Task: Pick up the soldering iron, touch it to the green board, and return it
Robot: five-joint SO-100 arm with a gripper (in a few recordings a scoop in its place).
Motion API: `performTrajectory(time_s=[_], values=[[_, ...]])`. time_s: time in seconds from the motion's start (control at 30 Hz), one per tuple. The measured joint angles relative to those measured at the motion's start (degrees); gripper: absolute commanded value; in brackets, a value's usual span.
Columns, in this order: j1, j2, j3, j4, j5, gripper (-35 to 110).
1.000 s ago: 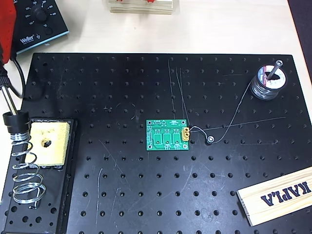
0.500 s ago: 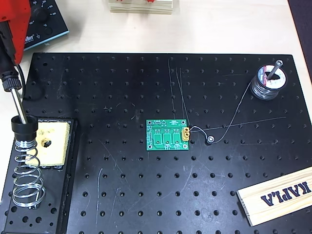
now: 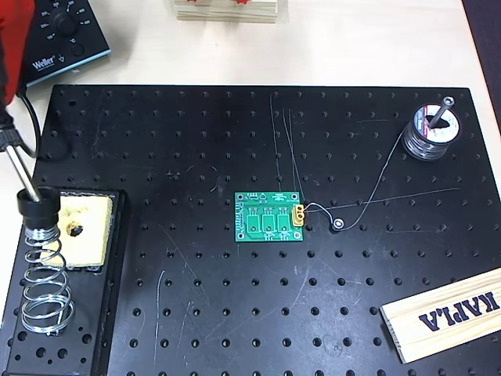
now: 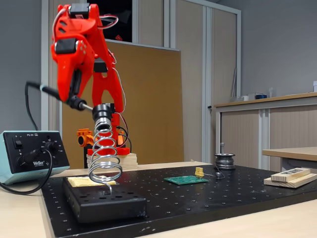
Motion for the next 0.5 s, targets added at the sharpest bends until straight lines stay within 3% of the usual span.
performTrajectory(time_s=[0.5], values=[[-6.9,0.1,-3.3,-0.8,13.2,0]])
